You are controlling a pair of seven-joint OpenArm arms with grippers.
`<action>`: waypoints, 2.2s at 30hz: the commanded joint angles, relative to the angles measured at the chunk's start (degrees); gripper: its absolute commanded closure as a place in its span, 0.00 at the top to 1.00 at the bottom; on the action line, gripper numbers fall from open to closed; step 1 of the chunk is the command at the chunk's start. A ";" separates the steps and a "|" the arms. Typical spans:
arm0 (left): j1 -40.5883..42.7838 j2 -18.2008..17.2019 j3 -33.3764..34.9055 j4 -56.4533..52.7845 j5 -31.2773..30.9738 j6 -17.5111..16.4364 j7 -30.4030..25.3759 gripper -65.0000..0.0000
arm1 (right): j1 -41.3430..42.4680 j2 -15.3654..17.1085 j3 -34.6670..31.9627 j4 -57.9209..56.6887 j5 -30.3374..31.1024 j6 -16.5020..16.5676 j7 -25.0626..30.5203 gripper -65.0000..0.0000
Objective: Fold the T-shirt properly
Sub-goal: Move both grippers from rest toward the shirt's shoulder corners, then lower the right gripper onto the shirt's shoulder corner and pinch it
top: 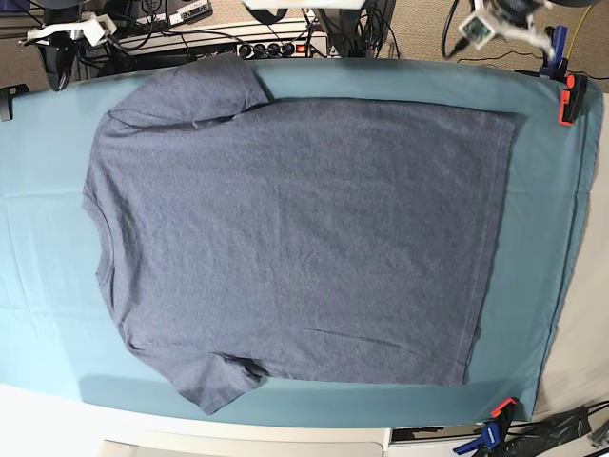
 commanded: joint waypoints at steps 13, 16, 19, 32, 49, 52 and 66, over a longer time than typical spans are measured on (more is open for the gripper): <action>-10.43 -3.65 -0.28 1.60 5.97 -1.27 -2.23 0.00 | 3.17 4.59 -0.04 3.48 -9.73 -1.39 4.98 0.00; -10.43 -4.63 -0.28 1.60 7.48 -1.29 -2.67 0.01 | 3.15 8.44 -1.68 3.65 -9.75 -1.39 6.14 0.00; -10.40 -4.57 -0.28 1.60 8.72 -1.27 -2.62 0.10 | 3.15 11.47 -3.23 3.67 -9.77 -1.39 6.12 0.00; -10.40 -4.57 -0.11 1.60 8.50 -1.29 -2.60 0.15 | 1.09 14.58 -3.72 4.87 -13.16 16.57 4.59 0.00; -10.45 -4.59 -0.11 1.60 8.48 -1.31 -2.64 0.15 | -8.44 16.65 -3.76 14.95 -13.16 20.65 -6.56 0.00; -10.43 -4.59 -0.11 1.60 8.50 -1.29 -2.64 0.15 | -8.24 16.76 -3.76 14.97 -13.11 22.60 -4.50 0.01; -10.43 -4.57 -0.11 1.60 8.50 -1.29 -2.60 0.15 | -1.31 16.74 -3.82 14.95 -4.17 22.51 -14.67 0.24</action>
